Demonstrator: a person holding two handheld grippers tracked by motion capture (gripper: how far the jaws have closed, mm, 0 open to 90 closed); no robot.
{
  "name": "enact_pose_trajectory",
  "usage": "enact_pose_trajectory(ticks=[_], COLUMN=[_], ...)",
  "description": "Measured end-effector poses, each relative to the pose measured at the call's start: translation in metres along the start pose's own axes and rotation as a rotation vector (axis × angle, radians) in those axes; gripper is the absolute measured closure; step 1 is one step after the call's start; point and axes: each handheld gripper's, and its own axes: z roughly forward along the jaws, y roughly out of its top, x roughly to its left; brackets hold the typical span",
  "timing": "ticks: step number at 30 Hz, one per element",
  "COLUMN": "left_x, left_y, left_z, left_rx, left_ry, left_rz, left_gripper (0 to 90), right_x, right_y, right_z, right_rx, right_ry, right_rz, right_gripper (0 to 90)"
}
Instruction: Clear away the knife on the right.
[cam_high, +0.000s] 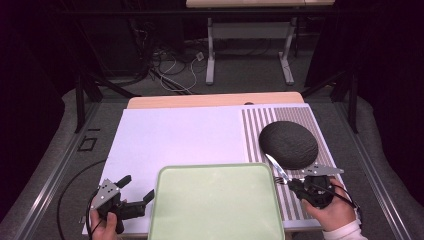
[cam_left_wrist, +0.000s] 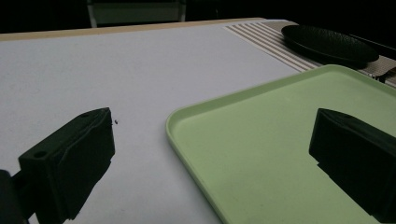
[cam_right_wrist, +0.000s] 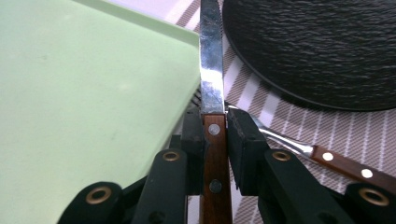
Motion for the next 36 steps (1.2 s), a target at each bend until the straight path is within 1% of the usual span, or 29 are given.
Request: enact_pose_trajectory(ticks=[2, 4, 5, 9, 10, 11, 12, 13, 15, 16, 17, 18, 19, 21, 22, 24, 25, 26, 28, 29, 30, 31, 33, 34, 35, 36], left_x=[0.0, 0.0, 0.0, 0.0, 0.0, 0.0, 0.0, 0.0, 0.0, 0.0, 0.0, 0.0, 0.0, 0.0, 0.001, 0.001, 0.001, 0.001, 0.001, 0.001, 0.001, 0.001, 0.001, 0.001, 0.001, 0.001], left_y=[0.0, 0.0, 0.0, 0.0, 0.0, 0.0, 0.0, 0.0, 0.0, 0.0, 0.0, 0.0, 0.0, 0.0, 0.0, 0.0, 0.0, 0.0, 0.0, 0.0, 0.0, 0.0, 0.0, 0.0, 0.0, 0.0], left_z=[0.0, 0.0, 0.0, 0.0, 0.0, 0.0, 0.0, 0.0, 0.0, 0.0, 0.0, 0.0, 0.0, 0.0, 0.0, -0.001, -0.001, -0.001, -0.001, -0.001, -0.001, -0.001, -0.001, -0.001, -0.001, 0.0], left_rx=[0.0, 0.0, 0.0, 0.001, 0.0, 0.001, 0.001, 0.001, 0.001, 0.0, 0.0, 0.0, 0.001, 0.001, 0.0, 0.0, 0.0, 0.0, 0.0, 0.0, 0.0, -0.001, -0.001, 0.0, 0.001, 0.002], left_ry=[0.0, -0.001, -0.001, -0.001, -0.001, 0.0, 0.0, -0.001, 0.0, 0.0, 0.0, 0.0, 0.0, 0.0, 0.0, 0.001, 0.001, 0.001, 0.001, 0.001, 0.001, 0.001, 0.001, 0.001, 0.001, 0.0], left_rz=[0.001, 0.0, 0.0, 0.0, 0.0, -0.001, -0.001, 0.0, 0.0, -0.002, -0.002, -0.003, -0.003, -0.002, -0.003, -0.003, -0.004, -0.004, -0.004, -0.003, -0.004, -0.003, -0.004, -0.005, -0.005, -0.005], left_gripper=[0.4, 0.4, 0.4, 0.4, 0.4, 0.4, 0.4, 0.4, 0.4, 0.4, 0.4, 0.4, 0.4, 0.4, 0.4, 0.4, 0.4, 0.4, 0.5, 0.4, 0.4, 0.4, 0.4, 0.4, 0.4, 0.4], right_x=[0.005, 0.006, 0.01, 0.017, 0.024, 0.026, 0.026, 0.032, 0.034, 0.039, 0.039, 0.042, 0.044, 0.045, 0.048, 0.05, 0.052, 0.057, 0.061, 0.061, 0.062, 0.063, 0.064, 0.066, 0.067, 0.068], right_y=[-0.002, -0.003, -0.005, -0.005, -0.005, -0.005, -0.005, -0.005, -0.005, -0.005, -0.005, -0.005, -0.005, -0.006, -0.006, -0.007, -0.007, -0.007, -0.008, -0.009, -0.009, -0.01, -0.011, -0.012, -0.012, -0.013], right_z=[-0.002, -0.002, -0.001, 0.0, 0.001, 0.003, 0.003, 0.006, 0.008, 0.011, 0.011, 0.016, 0.017, 0.02, 0.022, 0.023, 0.023, 0.023, 0.026, 0.028, 0.027, 0.03, 0.031, 0.032, 0.032, 0.036], right_rx=[0.003, 0.005, 0.012, 0.033, 0.035, 0.029, 0.029, 0.039, 0.045, 0.052, 0.052, 0.051, 0.056, 0.056, 0.069, 0.065, 0.074, 0.066, 0.075, 0.076, 0.108, 0.091, 0.09, 0.076, 0.097, 0.093], right_ry=[0.025, 0.029, 0.038, 0.045, 0.067, 0.086, 0.086, 0.106, 0.108, 0.13, 0.13, 0.149, 0.158, 0.159, 0.174, 0.18, 0.18, 0.206, 0.242, 0.24, 0.242, 0.248, 0.246, 0.26, 0.262, 0.27], right_rz=[0.004, 0.001, 0.002, -0.011, -0.02, -0.015, -0.015, -0.019, -0.027, -0.025, -0.025, -0.017, -0.016, -0.02, -0.02, -0.014, -0.023, -0.021, 0.001, -0.012, -0.005, -0.01, -0.005, 0.003, -0.002, -0.005], right_gripper=[77.1, 77.1, 77.1, 77.1, 77.1, 77.1, 77.1, 77.1, 77.1, 77.1, 77.1, 77.1, 77.1, 77.1, 77.1, 77.1, 77.1, 77.1, 77.1, 77.2, 77.2, 77.1, 77.1, 77.1, 77.1, 77.1])
